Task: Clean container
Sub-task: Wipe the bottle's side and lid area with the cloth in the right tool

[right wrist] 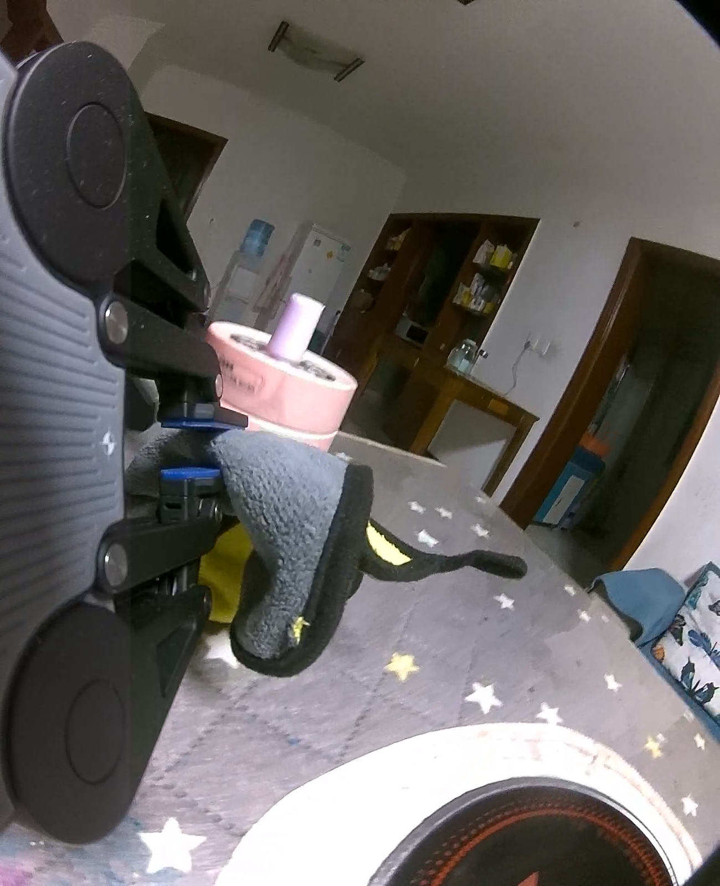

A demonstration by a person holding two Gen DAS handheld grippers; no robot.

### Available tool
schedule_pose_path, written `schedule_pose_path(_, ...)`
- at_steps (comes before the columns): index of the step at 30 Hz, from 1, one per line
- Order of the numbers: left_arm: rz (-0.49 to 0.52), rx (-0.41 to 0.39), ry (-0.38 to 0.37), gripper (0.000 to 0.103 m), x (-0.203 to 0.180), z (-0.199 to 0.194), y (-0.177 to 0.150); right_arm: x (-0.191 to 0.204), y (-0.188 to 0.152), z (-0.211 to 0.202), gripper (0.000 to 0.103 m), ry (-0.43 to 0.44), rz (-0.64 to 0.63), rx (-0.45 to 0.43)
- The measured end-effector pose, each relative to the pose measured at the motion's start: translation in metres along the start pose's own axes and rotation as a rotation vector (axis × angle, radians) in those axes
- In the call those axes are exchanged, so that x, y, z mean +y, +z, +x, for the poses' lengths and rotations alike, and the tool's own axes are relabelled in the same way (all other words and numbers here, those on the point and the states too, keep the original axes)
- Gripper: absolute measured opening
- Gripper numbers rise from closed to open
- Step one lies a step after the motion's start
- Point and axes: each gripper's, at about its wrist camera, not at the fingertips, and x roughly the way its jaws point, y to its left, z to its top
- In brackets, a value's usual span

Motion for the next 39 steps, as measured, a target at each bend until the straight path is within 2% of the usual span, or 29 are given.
schedule_pose_path(9,0.002,-0.011,-0.009,0.081,-0.003,0.0,0.001,0.035,0.0,-0.017,0.013,0.098,-0.096,-0.012)
schedule_pose_path(14,0.01,-0.012,-0.002,0.081,-0.005,0.002,0.0,0.031,-0.009,-0.004,0.013,0.097,-0.112,0.021)
schedule_pose_path(19,0.027,-0.008,0.005,0.082,-0.007,0.004,0.0,0.019,-0.022,0.006,0.013,0.024,-0.128,0.05)
schedule_pose_path(21,0.062,-0.006,0.019,0.083,-0.012,0.006,-0.002,0.01,-0.024,0.01,0.014,0.005,-0.105,0.054)
schedule_pose_path(26,0.078,-0.004,0.009,0.083,-0.014,0.005,-0.004,-0.004,-0.023,0.016,0.014,-0.059,-0.074,0.057)
schedule_pose_path(32,0.072,0.014,0.019,0.086,-0.011,-0.001,-0.014,-0.014,-0.022,0.01,0.014,-0.09,-0.03,0.047)
schedule_pose_path(35,0.048,0.012,0.028,0.086,-0.004,-0.006,-0.018,-0.001,-0.023,0.006,0.014,-0.036,-0.044,0.054)
schedule_pose_path(39,0.013,0.002,0.047,0.088,0.006,-0.013,-0.022,0.034,-0.025,0.0,0.014,0.042,-0.141,0.043)
